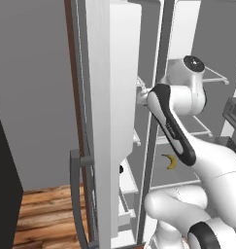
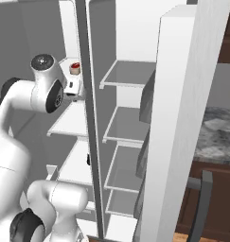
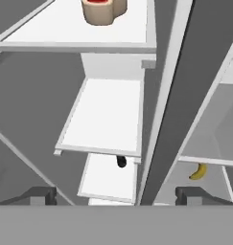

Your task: Pick up the frozen steak from the freezer, place it on any shelf in the fridge, and close the fridge and freezer doors when done.

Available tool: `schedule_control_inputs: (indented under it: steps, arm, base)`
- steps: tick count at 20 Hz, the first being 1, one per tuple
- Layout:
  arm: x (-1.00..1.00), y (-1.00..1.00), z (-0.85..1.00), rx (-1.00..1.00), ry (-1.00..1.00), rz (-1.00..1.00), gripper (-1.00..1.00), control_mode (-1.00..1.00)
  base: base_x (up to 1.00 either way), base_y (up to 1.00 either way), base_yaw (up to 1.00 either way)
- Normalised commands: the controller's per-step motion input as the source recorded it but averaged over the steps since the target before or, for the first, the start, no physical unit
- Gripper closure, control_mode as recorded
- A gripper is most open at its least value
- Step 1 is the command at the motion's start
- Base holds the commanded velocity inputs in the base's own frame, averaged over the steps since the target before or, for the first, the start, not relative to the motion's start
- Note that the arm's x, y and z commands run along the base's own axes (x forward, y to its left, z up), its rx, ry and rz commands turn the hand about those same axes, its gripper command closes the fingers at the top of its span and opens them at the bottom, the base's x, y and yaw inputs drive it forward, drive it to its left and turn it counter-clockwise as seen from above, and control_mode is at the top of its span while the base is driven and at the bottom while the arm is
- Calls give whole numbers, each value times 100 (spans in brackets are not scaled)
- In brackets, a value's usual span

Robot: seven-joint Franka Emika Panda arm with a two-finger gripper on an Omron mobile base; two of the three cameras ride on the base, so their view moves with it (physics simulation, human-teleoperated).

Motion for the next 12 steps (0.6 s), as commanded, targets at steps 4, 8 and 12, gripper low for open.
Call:
schedule_control_inputs:
  steps: [4,8,12]
  arm:
    - [49,32,25,0,0,0,-100,-100]
    - [62,-3,13,2,-6,12,-100,-100]
    - [54,0,9,2,-10,21,-100,-100]
  base:
    - [0,0,0]
    - [0,0,0]
    - [0,0,0]
